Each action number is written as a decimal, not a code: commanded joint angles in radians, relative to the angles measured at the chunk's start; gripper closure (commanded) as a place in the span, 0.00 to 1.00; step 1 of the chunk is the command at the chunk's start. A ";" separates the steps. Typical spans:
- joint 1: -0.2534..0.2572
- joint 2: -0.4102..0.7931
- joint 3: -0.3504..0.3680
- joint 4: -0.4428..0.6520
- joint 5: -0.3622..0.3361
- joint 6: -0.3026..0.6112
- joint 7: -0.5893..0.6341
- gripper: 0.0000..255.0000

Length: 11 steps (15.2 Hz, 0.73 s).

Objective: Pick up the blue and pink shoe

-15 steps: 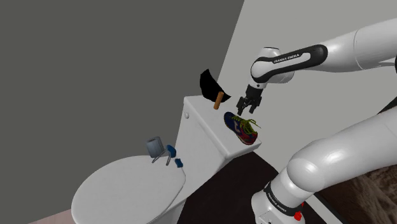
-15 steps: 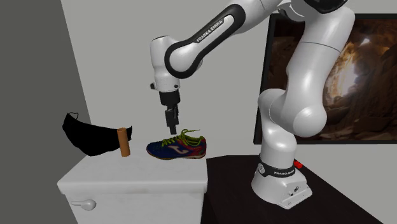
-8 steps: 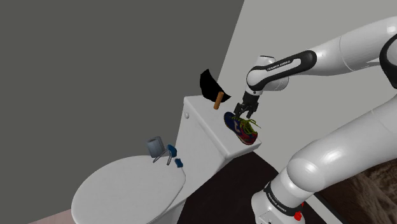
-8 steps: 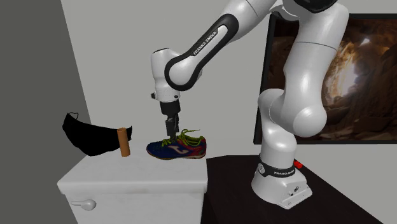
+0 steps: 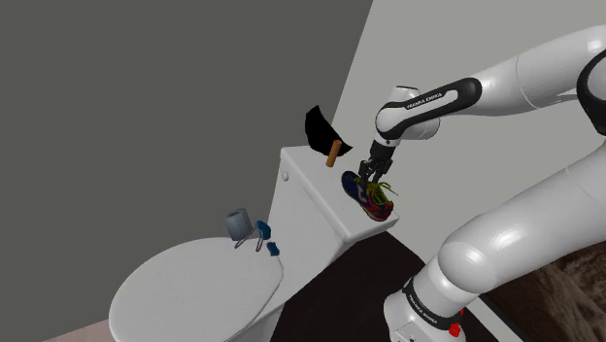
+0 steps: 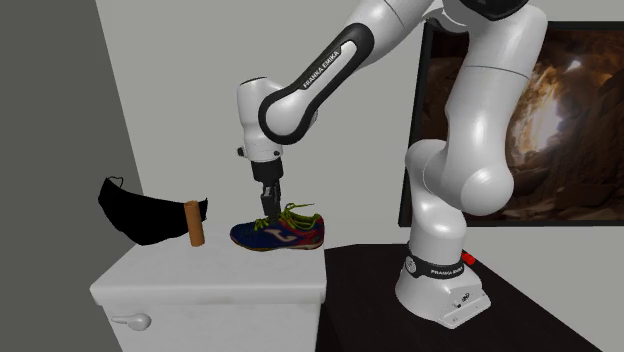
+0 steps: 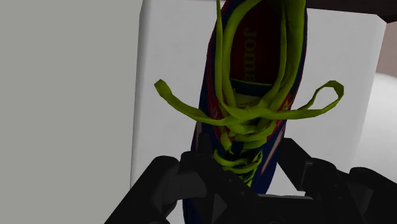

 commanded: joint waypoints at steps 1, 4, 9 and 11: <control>0.000 0.001 0.000 0.000 0.000 0.001 0.000 1.00; -0.001 -0.012 0.002 0.004 -0.003 -0.016 0.002 1.00; -0.004 -0.061 0.011 0.036 -0.010 -0.096 0.009 1.00; -0.005 -0.078 0.015 0.050 -0.011 -0.127 0.011 1.00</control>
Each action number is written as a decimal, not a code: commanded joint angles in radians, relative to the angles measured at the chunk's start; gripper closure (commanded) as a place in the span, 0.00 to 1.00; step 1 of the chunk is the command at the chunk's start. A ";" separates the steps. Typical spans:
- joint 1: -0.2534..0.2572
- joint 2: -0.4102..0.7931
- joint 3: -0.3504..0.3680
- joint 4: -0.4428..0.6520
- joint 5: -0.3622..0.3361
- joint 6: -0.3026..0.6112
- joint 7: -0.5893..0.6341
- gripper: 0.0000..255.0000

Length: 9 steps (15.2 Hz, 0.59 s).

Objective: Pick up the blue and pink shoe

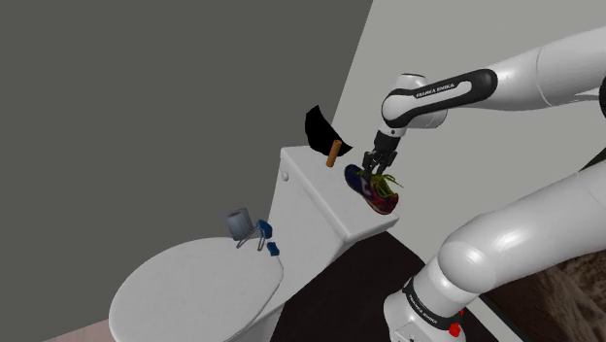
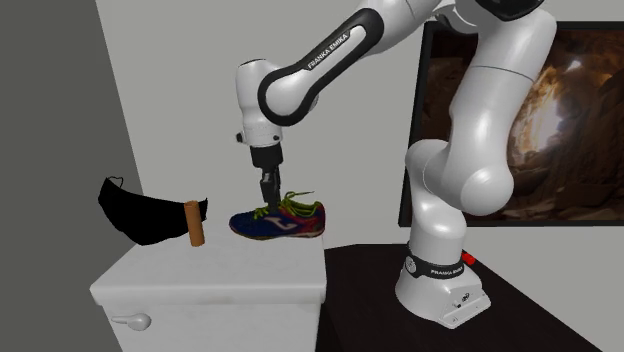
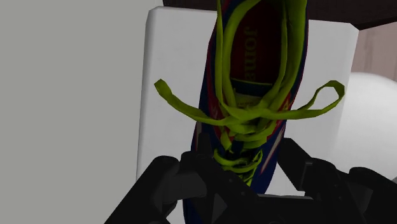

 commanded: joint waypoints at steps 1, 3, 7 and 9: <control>-0.002 -0.015 0.002 0.017 -0.002 -0.032 -0.001 1.00; -0.002 -0.031 0.006 0.033 -0.003 -0.063 0.001 1.00; -0.003 -0.059 0.014 0.066 -0.003 -0.123 0.004 1.00; -0.003 -0.060 0.014 0.067 -0.003 -0.126 0.004 1.00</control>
